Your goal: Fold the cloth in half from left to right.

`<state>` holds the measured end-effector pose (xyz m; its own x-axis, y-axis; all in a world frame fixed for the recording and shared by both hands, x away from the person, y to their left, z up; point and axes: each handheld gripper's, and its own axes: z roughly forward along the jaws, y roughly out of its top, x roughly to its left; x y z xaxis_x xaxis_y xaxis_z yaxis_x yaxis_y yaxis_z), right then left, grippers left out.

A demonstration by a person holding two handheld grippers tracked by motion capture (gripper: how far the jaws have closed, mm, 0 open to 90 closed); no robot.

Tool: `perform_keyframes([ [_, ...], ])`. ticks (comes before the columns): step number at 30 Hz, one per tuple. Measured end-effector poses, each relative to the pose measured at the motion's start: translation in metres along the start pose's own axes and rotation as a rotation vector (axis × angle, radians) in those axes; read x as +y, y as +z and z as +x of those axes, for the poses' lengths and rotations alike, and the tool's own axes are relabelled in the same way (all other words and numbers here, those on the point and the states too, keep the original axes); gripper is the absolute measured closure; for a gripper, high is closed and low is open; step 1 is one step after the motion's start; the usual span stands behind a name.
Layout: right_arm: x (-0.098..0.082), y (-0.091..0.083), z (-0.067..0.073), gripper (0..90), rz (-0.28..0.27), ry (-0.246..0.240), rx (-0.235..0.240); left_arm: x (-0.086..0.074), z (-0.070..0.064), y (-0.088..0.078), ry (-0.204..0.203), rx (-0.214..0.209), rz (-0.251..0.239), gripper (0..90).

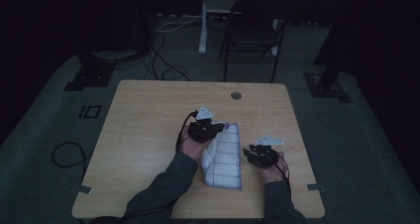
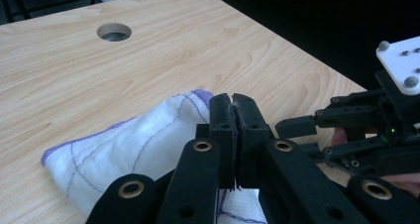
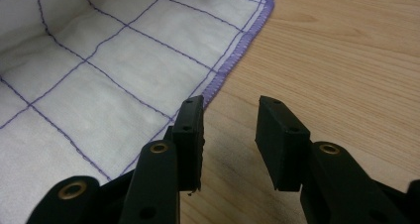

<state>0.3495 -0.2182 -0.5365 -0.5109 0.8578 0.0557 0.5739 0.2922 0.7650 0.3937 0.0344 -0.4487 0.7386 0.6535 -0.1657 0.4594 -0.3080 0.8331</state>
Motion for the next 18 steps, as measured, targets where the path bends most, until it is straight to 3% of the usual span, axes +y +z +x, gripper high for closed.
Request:
perform_keyframes([
  [4, 0.000, 0.000, 0.000, 63.8, 0.000, 0.002, -0.001, 0.000, -0.003, 0.008, -0.002, -0.006, 0.010, 88.8],
  [18, 0.000, -0.001, -0.002, 63.8, -0.004, 0.006, -0.007, -0.031, -0.022, 0.063, 0.028, -0.050, 0.189, 88.4],
])
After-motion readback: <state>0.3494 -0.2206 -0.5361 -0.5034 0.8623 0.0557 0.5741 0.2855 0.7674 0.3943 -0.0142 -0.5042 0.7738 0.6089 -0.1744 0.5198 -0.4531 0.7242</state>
